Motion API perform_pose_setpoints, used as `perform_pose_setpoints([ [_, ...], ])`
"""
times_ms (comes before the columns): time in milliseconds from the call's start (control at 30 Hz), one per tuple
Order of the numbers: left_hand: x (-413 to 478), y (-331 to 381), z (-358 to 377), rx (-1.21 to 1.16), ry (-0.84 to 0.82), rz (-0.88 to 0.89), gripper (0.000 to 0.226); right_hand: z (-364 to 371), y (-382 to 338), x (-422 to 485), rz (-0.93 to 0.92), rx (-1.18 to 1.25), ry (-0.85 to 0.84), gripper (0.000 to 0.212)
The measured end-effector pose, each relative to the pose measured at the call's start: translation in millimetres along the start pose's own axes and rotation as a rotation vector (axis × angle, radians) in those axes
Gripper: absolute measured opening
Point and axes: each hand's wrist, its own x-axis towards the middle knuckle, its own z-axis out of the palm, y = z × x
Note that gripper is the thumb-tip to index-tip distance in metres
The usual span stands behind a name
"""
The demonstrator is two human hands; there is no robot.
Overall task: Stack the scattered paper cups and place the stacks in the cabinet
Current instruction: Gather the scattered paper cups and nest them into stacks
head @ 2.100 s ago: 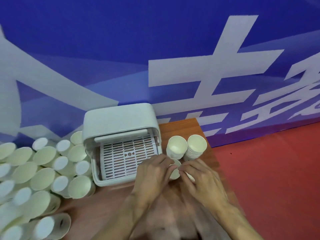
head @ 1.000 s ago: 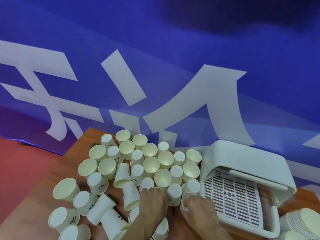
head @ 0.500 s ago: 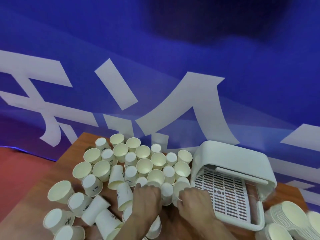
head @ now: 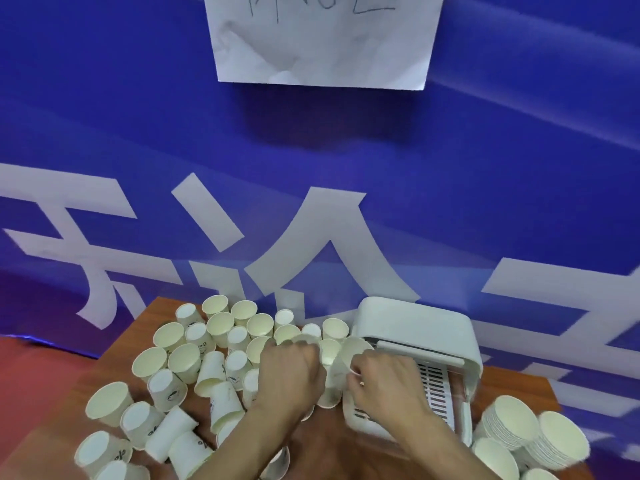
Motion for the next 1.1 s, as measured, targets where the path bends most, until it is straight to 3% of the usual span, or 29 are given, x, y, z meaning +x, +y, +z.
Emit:
perform_pose_setpoints([
  [133, 23.6, 43.6, -37.6, 0.014, 0.226, 0.044, 0.042, -48.0, 38.3, -14.5, 0.007, 0.063, 0.143, 0.03],
  [433, 44.9, 165.4, -83.4, -0.008, 0.296, 0.207, 0.039, -107.3, 134.1, -93.1, 0.16, 0.046, 0.298, 0.023],
  [800, 35.0, 276.4, -22.2, -0.003, 0.092, 0.529, 0.021, -40.6, 233.3, -186.9, 0.428, 0.028, 0.11, 0.024],
  [1100, 17.1, 303.4, 65.0, 0.017, -0.149, 0.654, 0.028, 35.4, 274.2, -225.5, 0.388, 0.114, -0.014, 0.021],
])
